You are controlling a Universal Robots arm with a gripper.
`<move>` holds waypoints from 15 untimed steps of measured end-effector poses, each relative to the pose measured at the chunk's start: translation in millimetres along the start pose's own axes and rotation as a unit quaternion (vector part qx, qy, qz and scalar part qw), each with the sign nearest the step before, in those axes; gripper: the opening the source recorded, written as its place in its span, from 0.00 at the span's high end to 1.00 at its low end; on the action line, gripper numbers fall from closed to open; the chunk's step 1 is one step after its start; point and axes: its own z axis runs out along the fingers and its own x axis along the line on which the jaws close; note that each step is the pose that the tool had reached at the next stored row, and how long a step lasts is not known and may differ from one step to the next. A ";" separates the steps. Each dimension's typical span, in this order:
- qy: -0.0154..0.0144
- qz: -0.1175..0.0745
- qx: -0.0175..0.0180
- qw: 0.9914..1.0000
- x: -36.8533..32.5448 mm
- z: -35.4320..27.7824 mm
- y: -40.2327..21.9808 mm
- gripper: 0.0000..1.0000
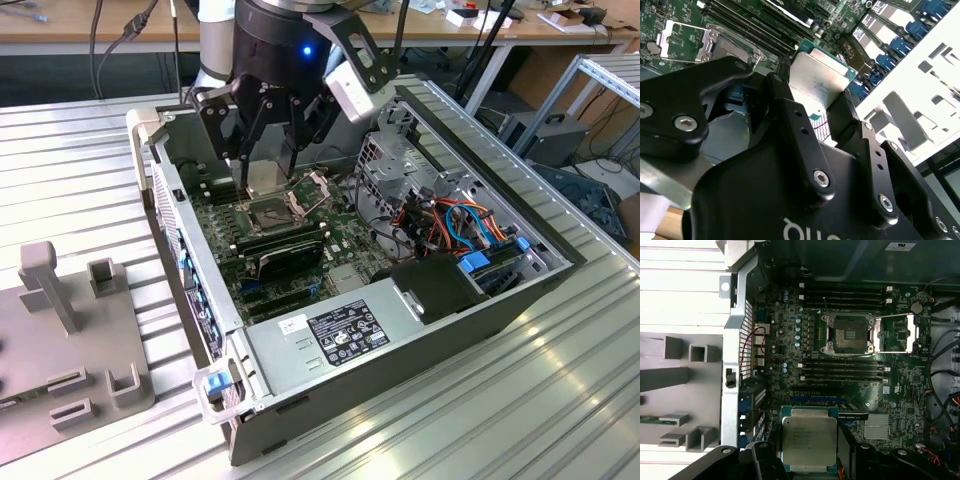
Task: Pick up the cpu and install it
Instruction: 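Pick up the cpu and move it towards the insertion slot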
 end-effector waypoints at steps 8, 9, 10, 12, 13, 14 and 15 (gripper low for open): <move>0.000 0.000 0.000 1.000 -4.4 -0.1 -0.1 0.46; 0.000 0.000 0.000 1.000 -4.4 -0.1 -0.1 0.46; 0.000 0.000 0.000 1.000 -4.4 0.0 -0.1 0.46; 0.000 0.000 0.000 1.000 -5.6 0.0 -0.1 0.46; 0.000 0.000 0.000 1.000 -5.6 -0.1 -0.1 0.46; 0.000 0.000 0.000 1.000 -5.7 0.0 -0.1 0.46; 0.000 0.000 0.000 1.000 -6.1 0.0 -0.1 0.46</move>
